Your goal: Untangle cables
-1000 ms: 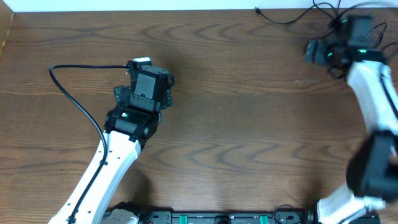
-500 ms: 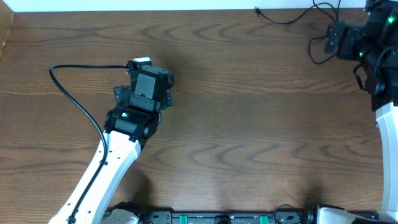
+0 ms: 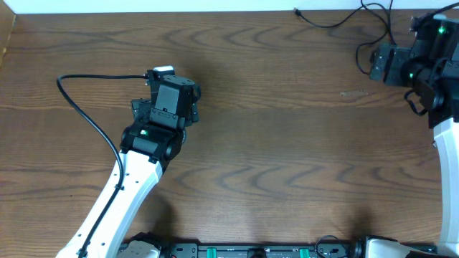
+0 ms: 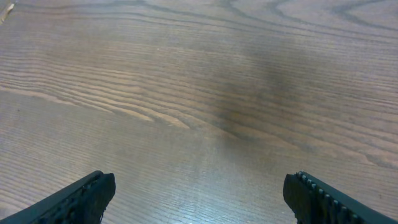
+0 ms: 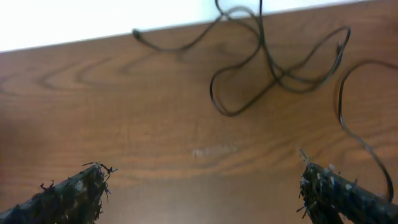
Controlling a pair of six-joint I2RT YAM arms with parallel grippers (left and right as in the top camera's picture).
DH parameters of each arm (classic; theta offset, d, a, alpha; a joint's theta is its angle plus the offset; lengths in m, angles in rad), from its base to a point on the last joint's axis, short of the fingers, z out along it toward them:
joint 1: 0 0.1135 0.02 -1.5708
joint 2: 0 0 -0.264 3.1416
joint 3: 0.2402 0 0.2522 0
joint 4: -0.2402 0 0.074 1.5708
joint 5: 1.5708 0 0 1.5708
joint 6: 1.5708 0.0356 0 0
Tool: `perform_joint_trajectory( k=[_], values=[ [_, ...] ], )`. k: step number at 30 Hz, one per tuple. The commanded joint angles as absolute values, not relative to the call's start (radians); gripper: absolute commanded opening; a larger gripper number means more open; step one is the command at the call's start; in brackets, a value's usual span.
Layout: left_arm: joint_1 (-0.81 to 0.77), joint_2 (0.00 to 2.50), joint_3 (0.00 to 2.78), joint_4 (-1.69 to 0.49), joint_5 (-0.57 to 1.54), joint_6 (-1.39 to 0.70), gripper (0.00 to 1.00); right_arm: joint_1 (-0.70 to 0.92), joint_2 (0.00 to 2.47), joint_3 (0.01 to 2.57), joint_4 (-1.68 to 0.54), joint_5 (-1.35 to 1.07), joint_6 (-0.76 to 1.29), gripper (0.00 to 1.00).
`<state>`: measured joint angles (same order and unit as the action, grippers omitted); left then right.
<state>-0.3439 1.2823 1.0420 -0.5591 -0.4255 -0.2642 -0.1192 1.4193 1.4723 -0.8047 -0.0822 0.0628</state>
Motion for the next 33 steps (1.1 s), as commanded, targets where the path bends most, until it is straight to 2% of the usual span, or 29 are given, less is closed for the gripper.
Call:
perform_joint_trajectory(
  k=[1, 33],
  values=[
    [-0.344, 1.287, 1.051, -0.561, -0.45, -0.259, 0.91, -0.114, 1.407, 1.472, -0.845, -0.081, 0.051, 0.99],
    [-0.344, 1.287, 1.051, -0.561, -0.45, -0.259, 0.91, -0.115, 1.407, 1.472, -0.884, -0.081, 0.051, 0.99]
  ],
)
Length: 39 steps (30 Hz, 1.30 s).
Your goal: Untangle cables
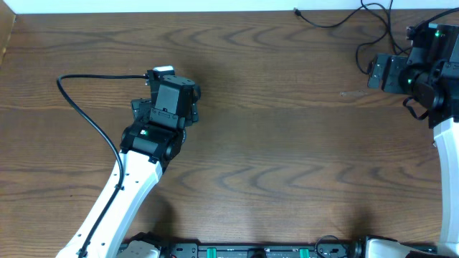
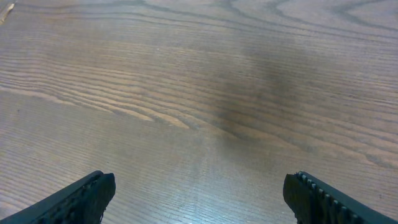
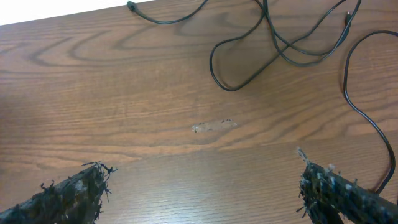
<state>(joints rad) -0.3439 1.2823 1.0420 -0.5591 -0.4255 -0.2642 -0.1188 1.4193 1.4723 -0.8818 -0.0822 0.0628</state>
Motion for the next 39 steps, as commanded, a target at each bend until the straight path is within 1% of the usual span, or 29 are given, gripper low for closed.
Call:
perform_joint_trajectory(
  k=[1, 17, 27, 32, 34, 39],
  values=[
    [-0.344, 1.287, 1.051, -0.561, -0.45, -0.259, 0.92, -0.115, 1.407, 1.472, -0.884, -0.081, 0.051, 0.99],
    [-0.344, 1.286, 1.051, -0.561, -0.45, -0.258, 0.91, -0.115, 1.407, 1.472, -0.884, -0.081, 0.051, 0.99],
    [-0.344, 1.23, 1.049, -0.625, -0.45, -0.259, 0.91, -0.115, 1.407, 1.472, -0.884, -0.081, 0.051, 0.99],
    [-0.344, 1.192, 1.041, -0.62, -0.449, -0.26, 0.92, -0.115, 1.407, 1.472, -0.884, -0.081, 0.051, 0.99],
    [-0.343, 1.15, 1.018, -0.563, -0.45, -0.259, 0.91, -0.115, 1.407, 1.472, -0.884, -0.081, 0.051, 0.99],
    [-0.336, 1.027, 0.911, -0.327, -0.442, -0.259, 0.92, -0.115, 1.407, 1.472, -0.884, -0.081, 0.051, 0.99]
  ],
)
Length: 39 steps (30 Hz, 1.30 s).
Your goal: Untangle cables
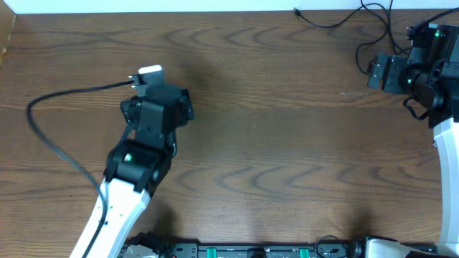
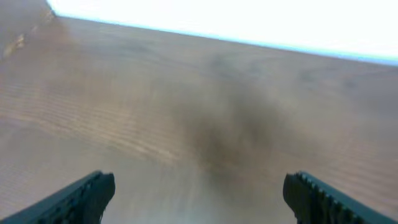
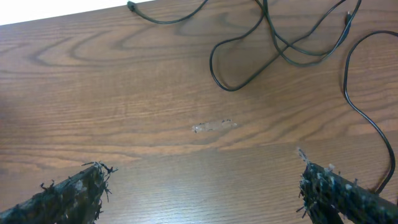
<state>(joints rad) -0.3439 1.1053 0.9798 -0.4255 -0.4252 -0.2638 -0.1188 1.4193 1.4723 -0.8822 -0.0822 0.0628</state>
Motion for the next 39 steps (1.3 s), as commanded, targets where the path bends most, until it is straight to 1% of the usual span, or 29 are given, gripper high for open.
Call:
perform_joint_trajectory(
  k=[1, 4, 6, 10, 11, 14, 20, 26, 33, 38, 39],
  values=[
    [-0.331, 1.004, 0.886, -0.285, -0.434, -0.259, 0.92, -0.115, 1.407, 1.472, -0.884, -0.081, 0.051, 0.99],
    [-0.305, 0.926, 0.794, -0.14, -0.379, -0.259, 0.91, -0.115, 1.407, 1.472, -0.884, -0.081, 0.051, 0.99],
    [-0.268, 0.853, 0.691, 0.013, -0.314, -0.258, 0.91, -0.115, 1.407, 1.472, -0.884, -0.081, 0.051, 0.99],
    [-0.197, 0.748, 0.545, 0.177, -0.223, -0.254, 0.91, -0.115, 1.407, 1.472, -0.884, -0.081, 0.051, 0.99],
    [-0.159, 0.691, 0.47, 0.241, -0.188, -0.255, 0.91, -0.115, 1.407, 1.472, -0.884, -0.081, 0.051, 0.99],
    [-0.096, 0.595, 0.342, 0.323, -0.122, -0.255, 0.92, -0.115, 1.407, 1.472, -0.884, -0.081, 0.051, 0.99],
    [-0.028, 0.466, 0.181, 0.327, -0.086, -0.255, 0.92, -0.115, 1.407, 1.472, -0.884, -0.081, 0.051, 0.99],
    [-0.027, 0.339, 0.014, 0.359, -0.086, -0.255, 0.91, -0.115, 1.407, 1.472, -0.884, -0.081, 0.051, 0.99],
    [-0.027, 0.183, 0.004, 0.158, -0.097, -0.191, 0.92, -0.115, 1.407, 1.472, -0.884, -0.081, 0.051, 0.99],
    [-0.027, 0.061, 0.004, -0.066, -0.097, -0.144, 0.92, -0.115, 1.407, 1.472, -0.884, -0.081, 0.051, 0.99],
    [-0.027, 0.046, 0.004, -0.068, -0.081, -0.123, 0.92, -0.115, 1.407, 1.472, -0.884, -0.081, 0.051, 0.99]
  ],
)
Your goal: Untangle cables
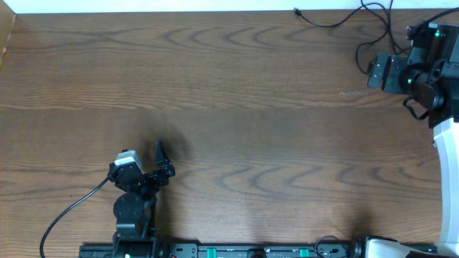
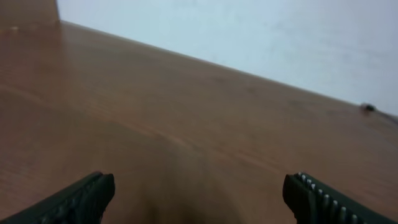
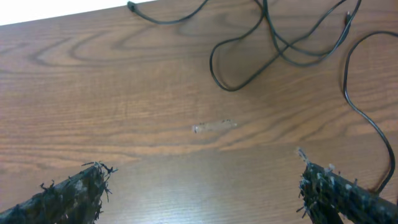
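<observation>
Thin black cables [image 3: 273, 46] lie looped over one another at the table's far right corner. One plug end [image 3: 131, 5] reaches left, and another strand [image 3: 362, 118] curves down the right. Overhead, the same cables [image 1: 373, 18] sit beside the right arm. My right gripper [image 3: 202, 190] hovers open in front of the tangle, with nothing between its frayed fingers [image 3: 68, 196]. My left gripper [image 2: 199, 199] is open and empty, low over bare wood. Overhead, it [image 1: 161, 163] sits folded back at the front left edge.
The brown wooden table [image 1: 237, 129] has a pale scuff [image 3: 214, 126] just ahead of the right gripper. The left arm's own black cable [image 1: 72, 211] trails off the front edge. A white wall [image 2: 249, 37] lies beyond the far edge.
My left arm was stretched over the table's left middle and is now folded at the front left edge, its camera looking flat across the wood to the wall. The right gripper has not moved.
At first both grippers were open, the left over the left middle and the right facing the tangle from close by. The right wrist view then showed more table below the cables. After that the left arm had swung left, and it now sits folded at the front edge.
</observation>
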Controlling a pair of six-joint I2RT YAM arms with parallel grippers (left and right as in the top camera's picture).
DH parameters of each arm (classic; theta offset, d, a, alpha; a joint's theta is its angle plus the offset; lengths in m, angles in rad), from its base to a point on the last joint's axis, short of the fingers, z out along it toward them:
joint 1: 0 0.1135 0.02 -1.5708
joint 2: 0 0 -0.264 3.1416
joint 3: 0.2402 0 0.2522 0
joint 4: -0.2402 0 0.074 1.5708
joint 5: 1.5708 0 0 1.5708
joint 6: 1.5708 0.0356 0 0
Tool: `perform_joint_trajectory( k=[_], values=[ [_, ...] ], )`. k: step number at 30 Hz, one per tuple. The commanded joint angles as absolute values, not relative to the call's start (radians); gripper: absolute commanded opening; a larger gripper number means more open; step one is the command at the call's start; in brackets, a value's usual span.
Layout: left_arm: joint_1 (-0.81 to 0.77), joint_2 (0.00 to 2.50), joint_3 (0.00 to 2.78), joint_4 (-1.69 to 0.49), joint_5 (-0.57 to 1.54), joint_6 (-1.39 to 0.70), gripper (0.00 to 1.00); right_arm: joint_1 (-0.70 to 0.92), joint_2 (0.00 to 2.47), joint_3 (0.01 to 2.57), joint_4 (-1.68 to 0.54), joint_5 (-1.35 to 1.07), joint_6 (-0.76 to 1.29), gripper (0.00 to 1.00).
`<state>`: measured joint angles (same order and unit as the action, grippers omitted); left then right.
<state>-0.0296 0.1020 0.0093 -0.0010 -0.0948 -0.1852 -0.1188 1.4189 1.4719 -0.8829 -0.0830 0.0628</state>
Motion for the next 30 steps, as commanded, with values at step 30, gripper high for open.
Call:
perform_joint_trajectory(
  k=[30],
  values=[
    [-0.031, 0.005, 0.004, -0.07, -0.059, -0.053, 0.92, -0.116, 1.407, 1.472, -0.888, -0.081, 0.051, 0.99]
  ],
)
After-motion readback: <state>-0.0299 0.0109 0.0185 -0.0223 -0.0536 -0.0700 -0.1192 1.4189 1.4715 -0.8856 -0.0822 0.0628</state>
